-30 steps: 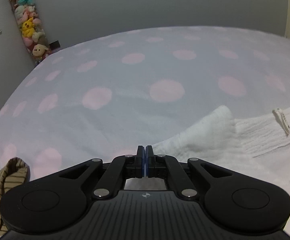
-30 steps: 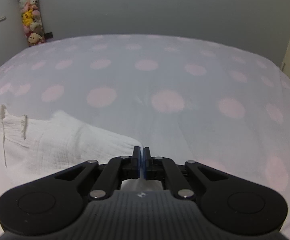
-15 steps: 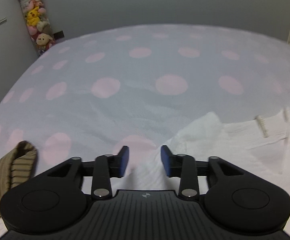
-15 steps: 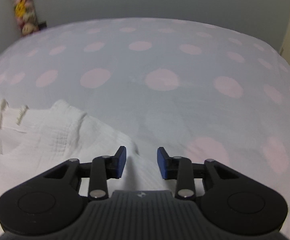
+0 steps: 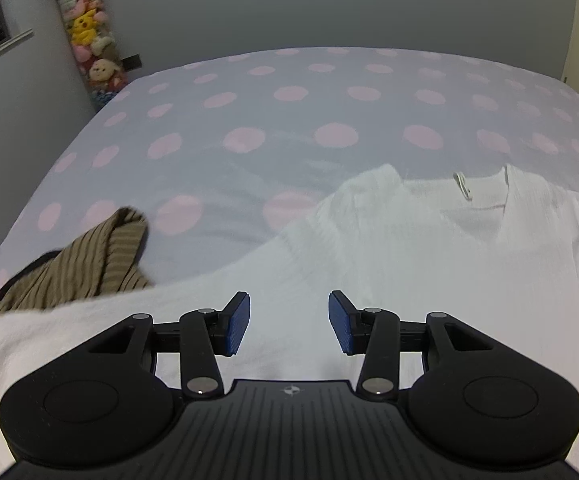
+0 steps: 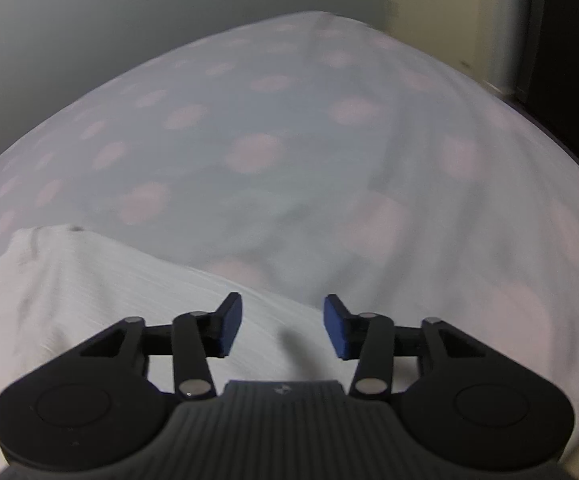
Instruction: Fold clothes
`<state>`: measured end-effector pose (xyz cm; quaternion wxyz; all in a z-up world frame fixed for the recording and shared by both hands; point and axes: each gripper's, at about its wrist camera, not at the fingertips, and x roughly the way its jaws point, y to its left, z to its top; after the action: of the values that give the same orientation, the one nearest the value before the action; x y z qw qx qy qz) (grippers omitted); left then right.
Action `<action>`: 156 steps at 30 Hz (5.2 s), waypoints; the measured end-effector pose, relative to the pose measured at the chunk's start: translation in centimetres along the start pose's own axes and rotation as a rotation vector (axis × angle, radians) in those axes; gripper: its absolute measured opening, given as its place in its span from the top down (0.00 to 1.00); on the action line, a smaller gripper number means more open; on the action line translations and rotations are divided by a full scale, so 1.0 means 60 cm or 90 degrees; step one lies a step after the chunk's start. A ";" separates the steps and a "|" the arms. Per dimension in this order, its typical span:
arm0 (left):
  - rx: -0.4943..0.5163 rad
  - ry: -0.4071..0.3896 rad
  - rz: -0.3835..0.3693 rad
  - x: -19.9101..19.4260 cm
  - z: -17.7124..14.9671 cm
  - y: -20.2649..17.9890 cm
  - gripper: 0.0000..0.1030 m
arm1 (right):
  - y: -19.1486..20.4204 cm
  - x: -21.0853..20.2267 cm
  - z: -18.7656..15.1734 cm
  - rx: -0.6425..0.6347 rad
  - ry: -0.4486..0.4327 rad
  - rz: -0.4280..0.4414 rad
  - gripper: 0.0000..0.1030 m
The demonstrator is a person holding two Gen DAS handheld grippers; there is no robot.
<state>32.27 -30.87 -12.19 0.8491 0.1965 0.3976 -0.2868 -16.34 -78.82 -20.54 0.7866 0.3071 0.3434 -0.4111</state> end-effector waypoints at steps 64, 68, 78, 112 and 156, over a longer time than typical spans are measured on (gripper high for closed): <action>-0.107 -0.021 0.038 -0.099 -0.111 0.287 0.54 | 0.710 0.011 -0.090 -0.254 0.101 0.343 0.59; -0.119 -0.034 0.075 -0.128 -0.119 0.322 0.51 | 0.633 -0.009 -0.128 -0.250 0.127 0.343 0.58; -0.162 -0.057 0.107 -0.120 -0.137 0.384 0.47 | 0.448 -0.037 -0.256 -0.133 0.158 0.326 0.55; 0.084 -0.064 -0.143 -0.123 0.221 -0.174 0.97 | 0.250 0.011 -0.198 -0.157 -0.034 0.247 0.52; -0.035 0.345 -0.218 -0.135 -0.307 -0.007 0.47 | 0.149 -0.130 -0.285 -0.230 0.211 0.192 0.27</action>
<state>17.42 -18.16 -17.03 0.6565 0.1729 0.6443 -0.3522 -16.91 -58.07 -22.39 0.8140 0.2726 0.4853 -0.1662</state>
